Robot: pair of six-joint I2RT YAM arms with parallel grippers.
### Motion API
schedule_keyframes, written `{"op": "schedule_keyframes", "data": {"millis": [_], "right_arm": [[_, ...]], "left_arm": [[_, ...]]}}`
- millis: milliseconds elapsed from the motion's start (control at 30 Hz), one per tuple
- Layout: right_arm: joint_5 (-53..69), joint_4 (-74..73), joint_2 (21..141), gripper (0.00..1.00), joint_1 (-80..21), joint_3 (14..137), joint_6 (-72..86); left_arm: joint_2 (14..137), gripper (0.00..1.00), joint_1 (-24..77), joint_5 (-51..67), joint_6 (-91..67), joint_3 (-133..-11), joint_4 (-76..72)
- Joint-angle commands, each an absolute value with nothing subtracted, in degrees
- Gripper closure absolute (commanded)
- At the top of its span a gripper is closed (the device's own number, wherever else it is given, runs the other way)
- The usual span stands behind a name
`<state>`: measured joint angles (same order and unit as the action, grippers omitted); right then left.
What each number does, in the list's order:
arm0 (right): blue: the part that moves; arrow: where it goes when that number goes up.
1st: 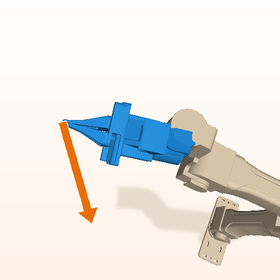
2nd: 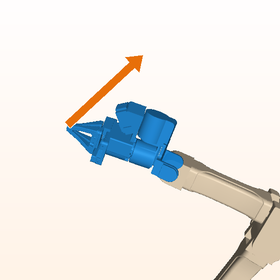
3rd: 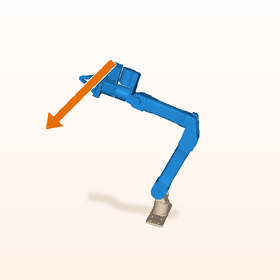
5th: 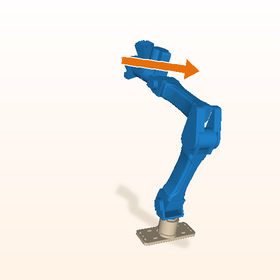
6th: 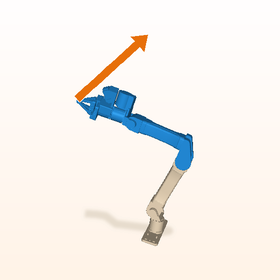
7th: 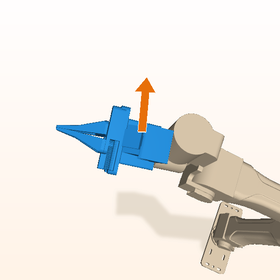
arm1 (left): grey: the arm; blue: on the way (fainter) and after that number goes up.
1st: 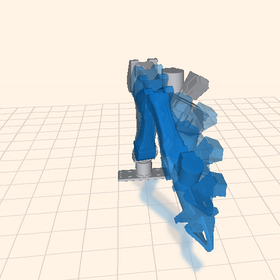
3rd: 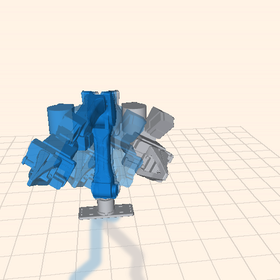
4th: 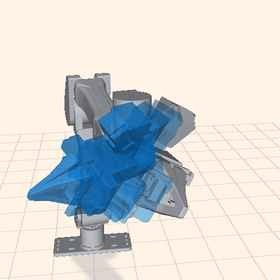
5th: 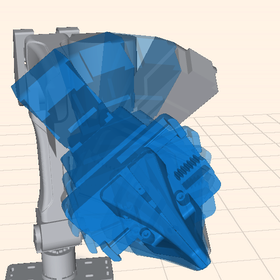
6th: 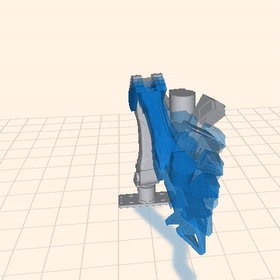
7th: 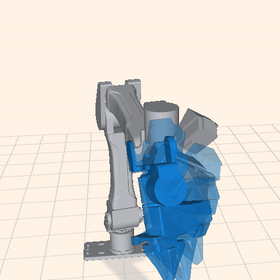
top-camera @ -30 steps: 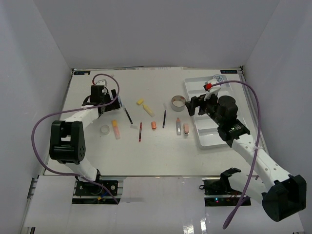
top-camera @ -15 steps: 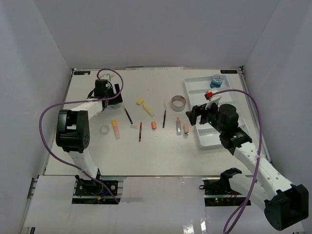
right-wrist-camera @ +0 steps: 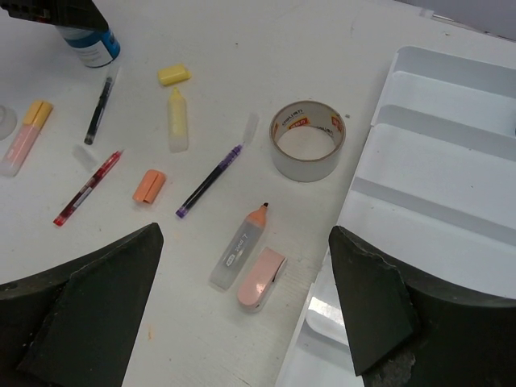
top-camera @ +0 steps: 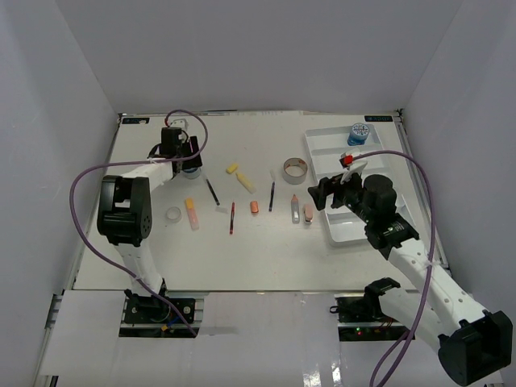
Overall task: Sort the stationery into containers
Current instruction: Pick up the stationery from the center of the board.
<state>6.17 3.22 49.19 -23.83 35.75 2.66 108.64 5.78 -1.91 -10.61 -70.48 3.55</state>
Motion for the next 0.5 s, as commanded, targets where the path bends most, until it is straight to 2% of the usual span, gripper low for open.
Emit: {"op": "schedule_keyframes", "data": {"millis": [0, 133, 267, 467], "right_arm": [[5.98, 3.69, 47.46, 0.1, -24.17, 35.25, 3.25], [5.8, 1.94, 46.41, 0.1, -24.17, 35.86, 3.43], [5.01, 0.18, 44.04, 0.1, -24.17, 35.95, 3.43], [4.13, -4.47, 40.79, 0.1, -24.26, 35.86, 3.52]], "left_arm": [[105.74, 0.44, 6.41, -1.41, -10.02, -72.86, 4.3], [101.53, 0.56, 8.34, -2.02, -8.7, -74.26, 6.94], [95.91, 0.57, 13.08, -1.94, -9.84, -76.11, 13.07], [86.42, 0.57, 26.26, -1.14, -15.9, -71.9, 18.62]]}}
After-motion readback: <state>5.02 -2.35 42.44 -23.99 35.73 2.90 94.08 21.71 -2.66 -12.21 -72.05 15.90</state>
